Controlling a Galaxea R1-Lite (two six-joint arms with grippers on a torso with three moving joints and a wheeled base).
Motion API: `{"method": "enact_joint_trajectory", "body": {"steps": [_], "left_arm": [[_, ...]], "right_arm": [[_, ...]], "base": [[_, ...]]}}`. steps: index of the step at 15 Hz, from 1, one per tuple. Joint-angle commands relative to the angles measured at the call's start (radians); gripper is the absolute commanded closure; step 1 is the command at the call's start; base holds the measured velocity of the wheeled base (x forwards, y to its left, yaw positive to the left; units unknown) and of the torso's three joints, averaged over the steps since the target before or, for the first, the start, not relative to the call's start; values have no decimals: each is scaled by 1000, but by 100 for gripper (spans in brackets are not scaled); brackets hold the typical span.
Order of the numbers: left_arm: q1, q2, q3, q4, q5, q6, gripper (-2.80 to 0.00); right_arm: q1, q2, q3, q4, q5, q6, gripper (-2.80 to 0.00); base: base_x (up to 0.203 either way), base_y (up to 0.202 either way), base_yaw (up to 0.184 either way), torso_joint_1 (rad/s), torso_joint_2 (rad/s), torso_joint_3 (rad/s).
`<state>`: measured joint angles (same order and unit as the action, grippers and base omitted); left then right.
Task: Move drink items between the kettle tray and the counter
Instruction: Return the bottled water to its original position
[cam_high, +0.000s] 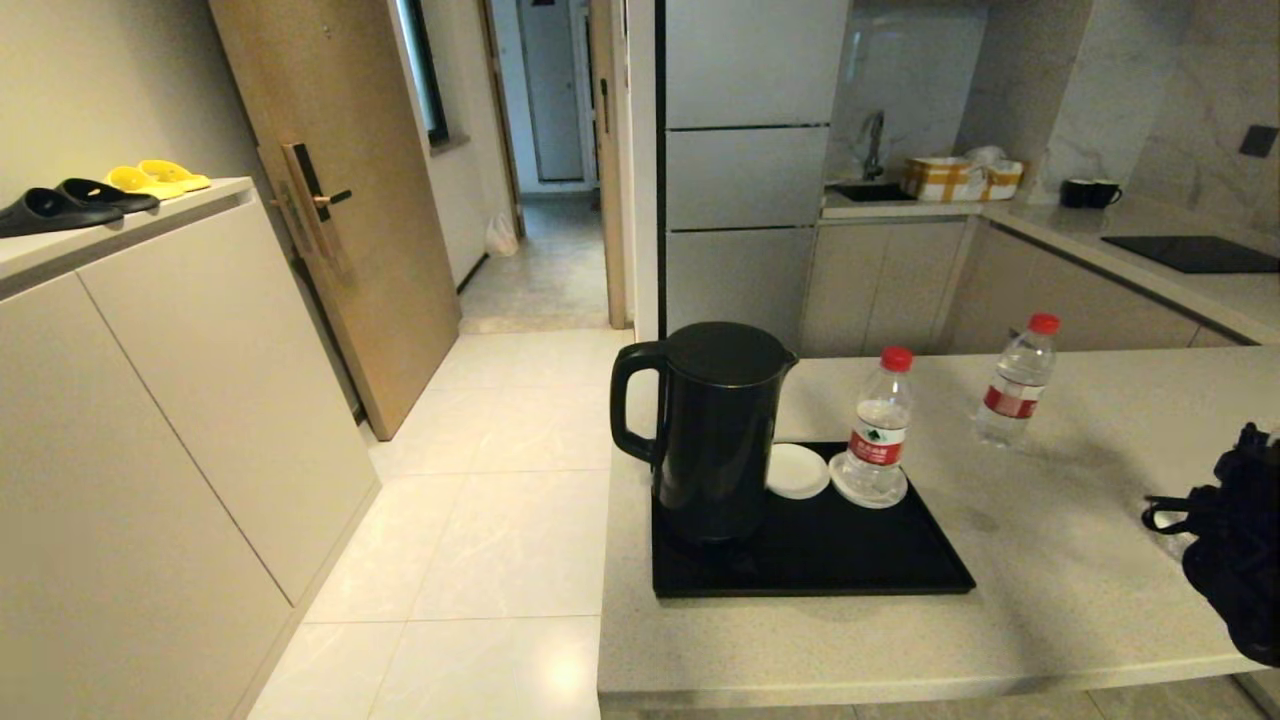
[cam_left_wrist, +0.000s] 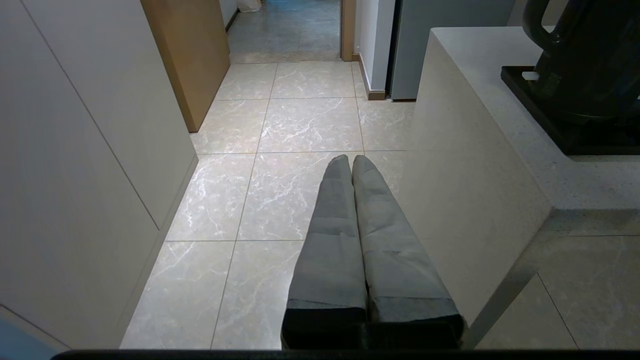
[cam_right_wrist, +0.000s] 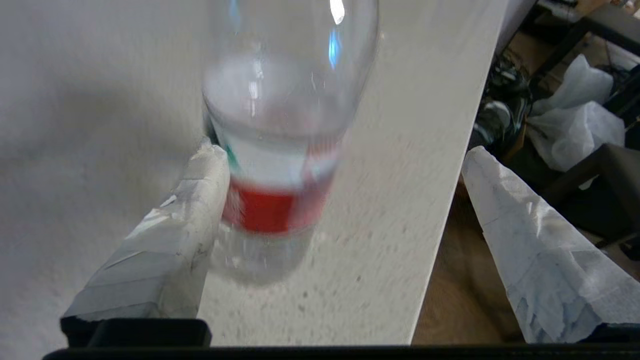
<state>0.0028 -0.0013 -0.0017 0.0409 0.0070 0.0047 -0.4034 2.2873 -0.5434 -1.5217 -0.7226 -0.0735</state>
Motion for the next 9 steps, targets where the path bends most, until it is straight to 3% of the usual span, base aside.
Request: {"method": "enact_joint_trajectory", "body": {"steps": [1, 9], "left_arm": [[0, 1, 0, 1, -1, 0, 0], [0, 1, 0, 1, 0, 0, 0]], "right_arm": [[7, 61, -4, -8, -5, -1, -280], [6, 196, -179, -8, 5, 2, -280]], "base": [[0, 0, 0, 0, 0, 0], [0, 0, 0, 0, 0, 0]]}}
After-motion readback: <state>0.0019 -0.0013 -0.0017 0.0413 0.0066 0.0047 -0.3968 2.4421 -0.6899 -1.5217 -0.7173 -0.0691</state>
